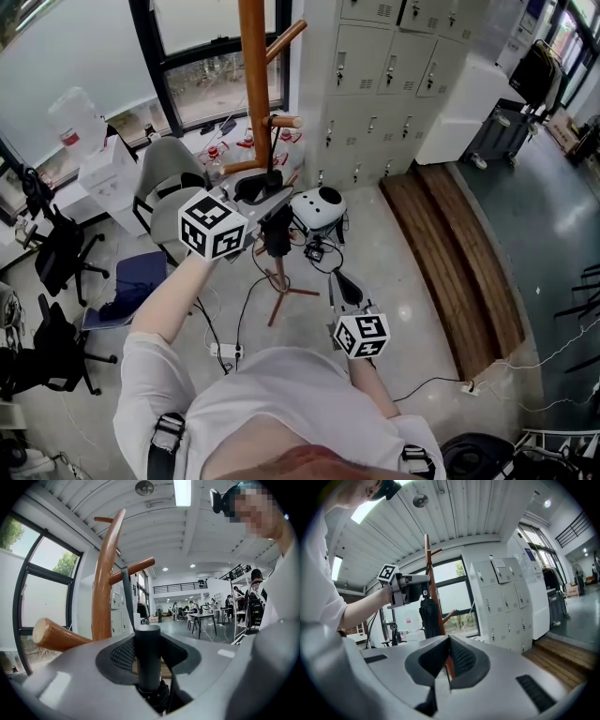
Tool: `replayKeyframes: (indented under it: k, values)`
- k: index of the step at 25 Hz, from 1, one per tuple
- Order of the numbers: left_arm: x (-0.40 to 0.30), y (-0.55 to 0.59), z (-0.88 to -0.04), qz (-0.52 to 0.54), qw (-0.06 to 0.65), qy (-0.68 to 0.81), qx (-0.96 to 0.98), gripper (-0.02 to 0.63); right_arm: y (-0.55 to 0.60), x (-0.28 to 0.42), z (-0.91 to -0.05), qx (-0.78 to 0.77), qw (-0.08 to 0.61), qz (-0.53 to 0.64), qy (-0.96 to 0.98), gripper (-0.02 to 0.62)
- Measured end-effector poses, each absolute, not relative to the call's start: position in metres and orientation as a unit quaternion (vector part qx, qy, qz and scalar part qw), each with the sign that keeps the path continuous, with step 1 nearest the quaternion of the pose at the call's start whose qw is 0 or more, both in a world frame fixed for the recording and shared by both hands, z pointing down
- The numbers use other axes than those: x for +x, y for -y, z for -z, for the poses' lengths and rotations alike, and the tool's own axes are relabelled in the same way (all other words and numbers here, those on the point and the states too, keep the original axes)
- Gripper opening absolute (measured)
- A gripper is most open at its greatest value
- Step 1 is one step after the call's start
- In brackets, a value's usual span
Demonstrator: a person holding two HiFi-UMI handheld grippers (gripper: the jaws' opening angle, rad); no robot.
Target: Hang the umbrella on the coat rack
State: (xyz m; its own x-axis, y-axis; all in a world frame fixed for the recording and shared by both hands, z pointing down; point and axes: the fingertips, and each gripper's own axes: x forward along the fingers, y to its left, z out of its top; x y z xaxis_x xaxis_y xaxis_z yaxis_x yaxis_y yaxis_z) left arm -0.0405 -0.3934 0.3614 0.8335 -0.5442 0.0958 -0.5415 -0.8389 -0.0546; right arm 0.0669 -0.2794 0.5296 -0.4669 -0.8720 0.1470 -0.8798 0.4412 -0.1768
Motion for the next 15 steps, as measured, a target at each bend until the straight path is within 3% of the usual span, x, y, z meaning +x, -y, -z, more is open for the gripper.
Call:
replayKeyframes:
  k: [8, 15]
  values:
    - [-0.04, 0.398, -0.359, -0.011, -0.013, -0.281, -0.96, 0.159, 0.281, 0.071, -0.533, 0.519, 0.018, -0.118, 0.846, 0.009]
    - [-0.053, 0.399, -0.36, 0.003, 0.008, -0.325, -0.946, 0.196, 0.283, 0.071, -0.536, 0.519, 0.019, -0.123, 0.846, 0.009]
